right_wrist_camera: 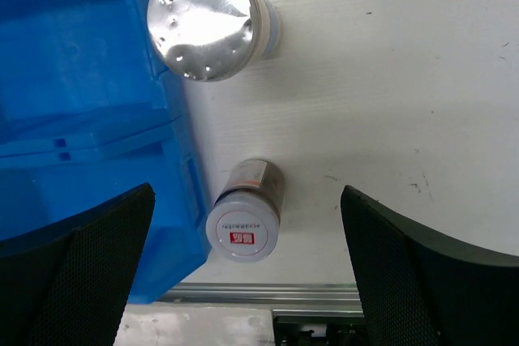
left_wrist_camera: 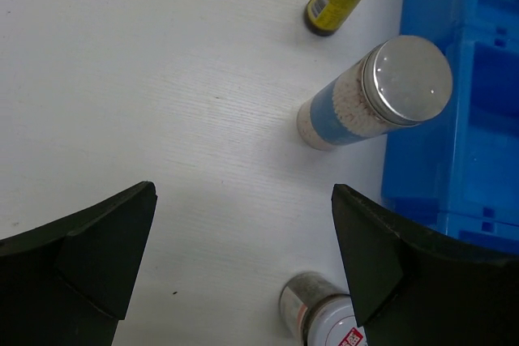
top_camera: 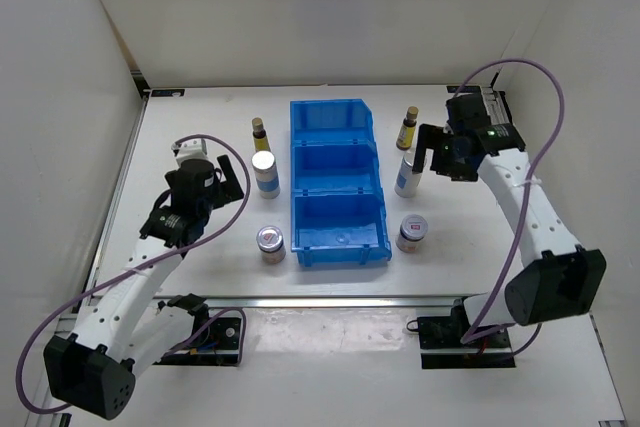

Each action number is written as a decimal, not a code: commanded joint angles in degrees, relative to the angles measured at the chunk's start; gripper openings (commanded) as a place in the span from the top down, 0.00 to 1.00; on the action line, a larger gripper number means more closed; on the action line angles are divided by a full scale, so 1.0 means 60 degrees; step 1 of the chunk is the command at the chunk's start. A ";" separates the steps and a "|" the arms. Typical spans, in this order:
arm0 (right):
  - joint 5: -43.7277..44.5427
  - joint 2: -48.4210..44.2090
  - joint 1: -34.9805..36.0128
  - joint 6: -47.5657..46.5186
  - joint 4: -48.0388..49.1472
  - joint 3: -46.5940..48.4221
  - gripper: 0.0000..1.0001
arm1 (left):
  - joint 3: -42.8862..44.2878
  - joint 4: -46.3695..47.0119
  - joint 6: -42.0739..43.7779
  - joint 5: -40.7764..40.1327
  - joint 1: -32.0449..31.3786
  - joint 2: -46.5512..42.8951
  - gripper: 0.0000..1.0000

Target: Organize the condiment bottles

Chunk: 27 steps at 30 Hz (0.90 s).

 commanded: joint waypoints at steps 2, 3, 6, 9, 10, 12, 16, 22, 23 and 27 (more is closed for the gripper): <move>0.0716 0.0677 0.0293 -0.0286 0.0469 0.0269 0.02 | -0.0323 0.0156 0.0043 -0.0313 0.0018 -0.0150 0.00; 0.0716 0.0954 0.0294 -0.0286 0.0558 0.0269 0.02 | -0.0324 0.0156 -0.0045 -0.0313 0.0018 -0.0150 0.00; 0.0964 0.1366 0.0382 -0.0286 0.0879 0.0269 0.02 | -0.0412 0.0156 -0.0148 -0.0313 0.0018 -0.0062 0.00; 0.1359 0.2082 0.0587 -0.0402 0.1187 0.0561 0.02 | -0.0325 0.0068 -0.0148 -0.0313 0.0018 -0.0062 0.00; 0.1462 0.2259 0.0587 -0.0403 0.1188 0.0693 0.02 | -0.0325 0.0068 -0.0148 -0.0313 0.0018 0.0025 0.00; 0.1463 0.2799 0.0587 -0.0403 0.1306 0.1145 0.02 | -0.0237 -0.0019 -0.0031 -0.0400 0.0018 0.0026 0.00; 0.1463 0.3534 0.0587 -0.0491 0.1306 0.1864 0.02 | -0.0149 -0.0019 0.0071 -0.0489 0.0018 0.0201 0.00; 0.1260 0.4281 0.0587 -0.0491 0.1218 0.2232 0.24 | -0.0061 -0.0019 0.0159 -0.0577 0.0018 0.0392 0.00; 0.1258 0.4282 0.0587 -0.0491 0.1218 0.2232 0.29 | -0.0061 -0.0019 0.0159 -0.0664 0.0018 0.0392 0.00; 0.1068 0.4180 0.0675 -0.0491 0.1115 0.2232 0.47 | 0.0027 -0.0019 0.0247 -0.0665 0.0018 0.0304 0.00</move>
